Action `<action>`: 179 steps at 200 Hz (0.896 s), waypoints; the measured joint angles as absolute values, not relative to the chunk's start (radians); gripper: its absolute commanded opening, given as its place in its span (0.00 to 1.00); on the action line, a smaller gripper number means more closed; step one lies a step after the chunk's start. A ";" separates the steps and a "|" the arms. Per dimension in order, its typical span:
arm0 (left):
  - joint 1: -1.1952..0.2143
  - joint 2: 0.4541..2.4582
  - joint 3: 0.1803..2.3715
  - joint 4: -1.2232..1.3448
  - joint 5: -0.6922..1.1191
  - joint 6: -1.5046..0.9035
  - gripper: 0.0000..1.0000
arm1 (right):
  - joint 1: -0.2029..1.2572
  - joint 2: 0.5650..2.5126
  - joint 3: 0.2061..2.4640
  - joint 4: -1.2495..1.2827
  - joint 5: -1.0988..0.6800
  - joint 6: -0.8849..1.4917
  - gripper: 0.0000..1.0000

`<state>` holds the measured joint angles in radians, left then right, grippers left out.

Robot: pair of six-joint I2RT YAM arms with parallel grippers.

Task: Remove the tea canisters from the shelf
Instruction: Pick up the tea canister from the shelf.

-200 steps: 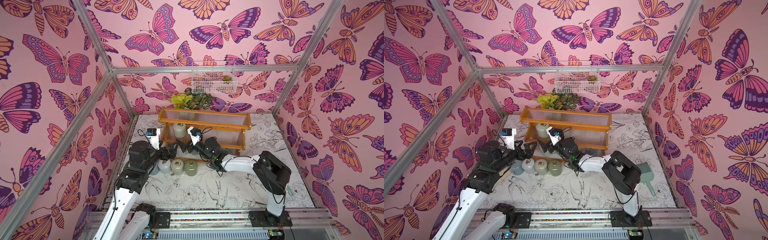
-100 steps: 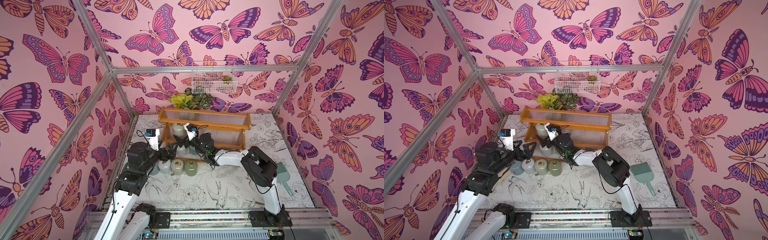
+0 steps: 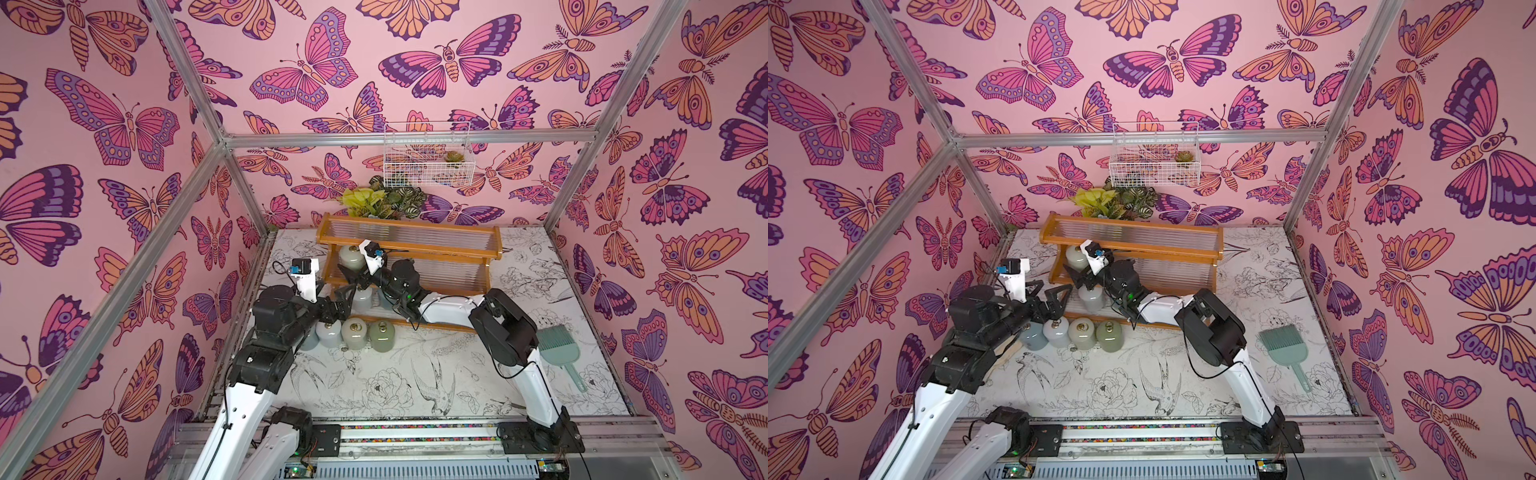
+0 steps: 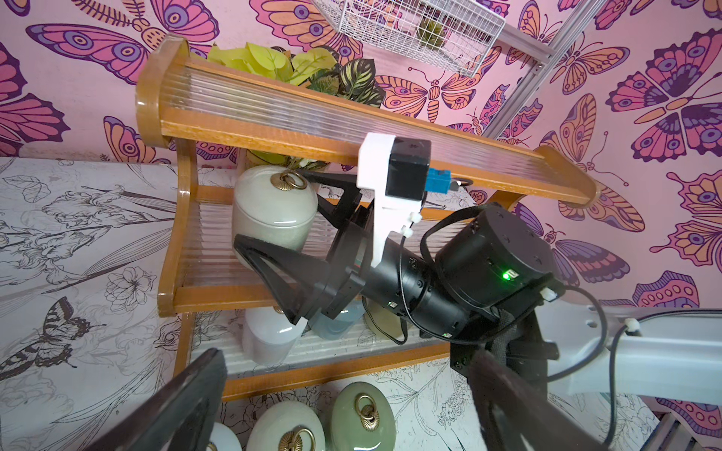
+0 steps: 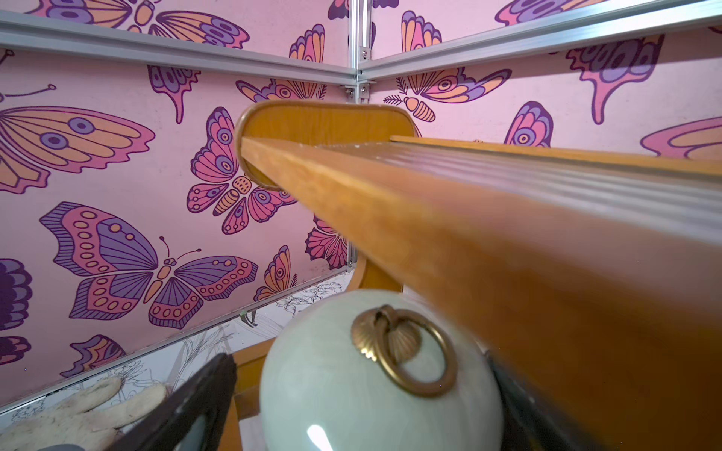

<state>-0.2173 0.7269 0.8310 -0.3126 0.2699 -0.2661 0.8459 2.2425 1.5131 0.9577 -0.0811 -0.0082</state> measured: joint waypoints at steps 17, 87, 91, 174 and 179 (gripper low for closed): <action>-0.217 0.723 0.831 -0.316 0.270 -0.265 1.00 | 0.847 2.254 1.532 0.956 -0.084 -0.009 0.99; -0.217 0.699 0.830 -0.316 0.269 -0.262 1.00 | 0.848 2.290 1.583 0.953 -0.072 -0.031 0.74; -0.217 0.698 0.830 -0.316 0.269 -0.262 1.00 | 0.849 2.290 1.584 0.953 -0.071 -0.031 0.73; -0.217 0.682 0.823 -0.317 0.268 -0.262 1.00 | 0.852 2.282 1.545 1.000 -0.078 -0.040 0.64; -0.217 0.682 0.823 -0.317 0.268 -0.262 1.00 | 0.851 2.278 1.536 1.007 -0.078 -0.039 0.64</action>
